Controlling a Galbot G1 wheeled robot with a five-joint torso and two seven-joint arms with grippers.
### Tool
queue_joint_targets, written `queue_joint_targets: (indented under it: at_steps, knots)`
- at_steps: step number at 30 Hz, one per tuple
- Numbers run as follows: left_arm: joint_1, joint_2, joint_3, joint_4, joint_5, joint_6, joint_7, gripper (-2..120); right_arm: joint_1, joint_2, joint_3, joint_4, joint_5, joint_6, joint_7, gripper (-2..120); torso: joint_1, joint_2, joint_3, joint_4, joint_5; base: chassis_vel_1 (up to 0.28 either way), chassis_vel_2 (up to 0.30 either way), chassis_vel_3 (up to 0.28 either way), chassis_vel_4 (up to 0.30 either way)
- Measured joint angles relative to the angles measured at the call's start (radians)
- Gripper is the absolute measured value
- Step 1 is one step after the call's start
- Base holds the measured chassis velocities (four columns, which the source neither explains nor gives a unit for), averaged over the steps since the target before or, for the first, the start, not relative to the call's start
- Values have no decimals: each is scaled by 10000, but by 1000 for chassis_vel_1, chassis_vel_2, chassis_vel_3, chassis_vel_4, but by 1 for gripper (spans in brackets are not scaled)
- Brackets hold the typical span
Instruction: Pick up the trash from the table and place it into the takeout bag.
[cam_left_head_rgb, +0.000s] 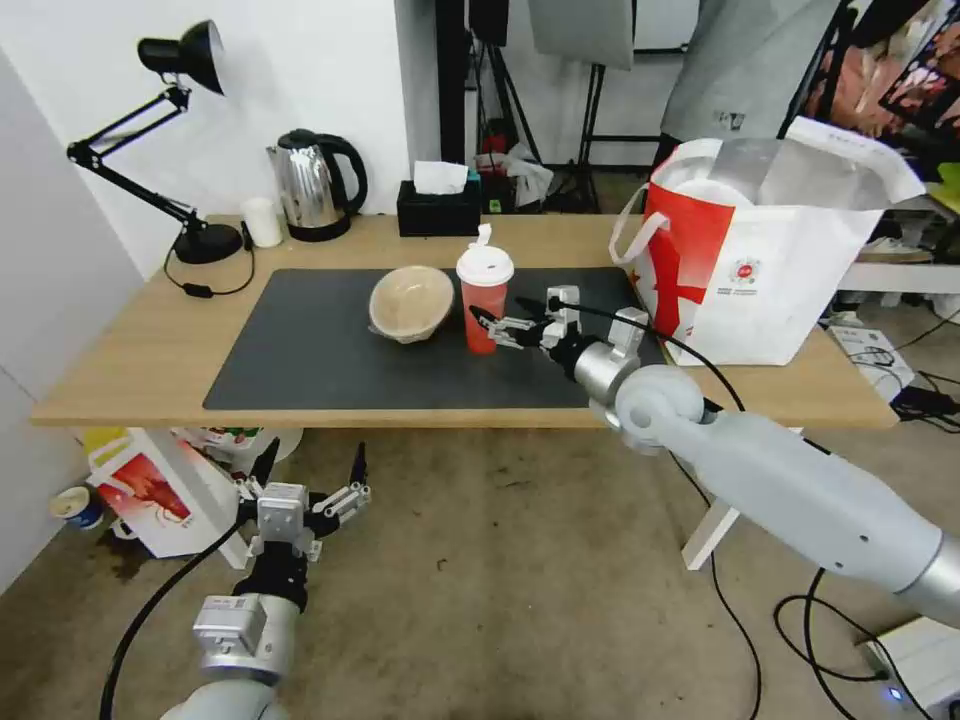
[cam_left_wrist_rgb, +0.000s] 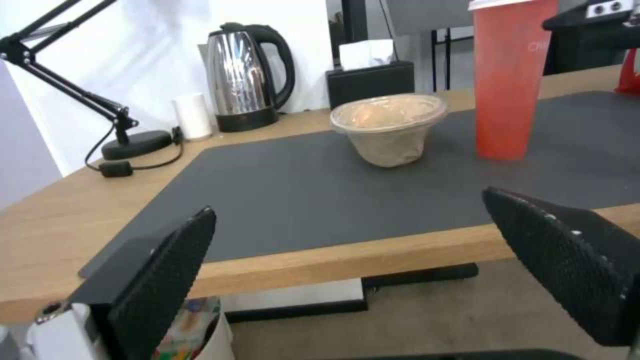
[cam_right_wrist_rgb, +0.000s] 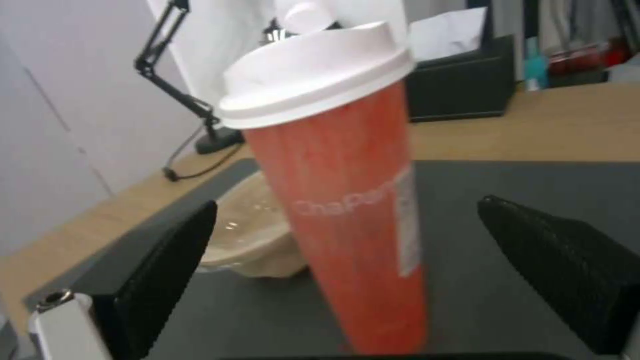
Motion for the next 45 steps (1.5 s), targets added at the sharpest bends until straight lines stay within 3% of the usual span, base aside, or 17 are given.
queue_joint_targets:
  at_steps: [9,17,45]
  knots:
    - [0,0,0,0,0,0,0,100,-275,-179,218,354,-221,-74,535,100,-1,0,0,-1,0,0,0,0,0]
    - [0,0,0,0,0,0,0,100,-301,275,270,19,-169,-94,880,100,0,0,0,2,0,0,0,0,0]
    - [0,0,0,0,0,0,0,100,409,1642,-308,-1677,82,-360,410,100,0,-1,0,0,0,0,0,0,0]
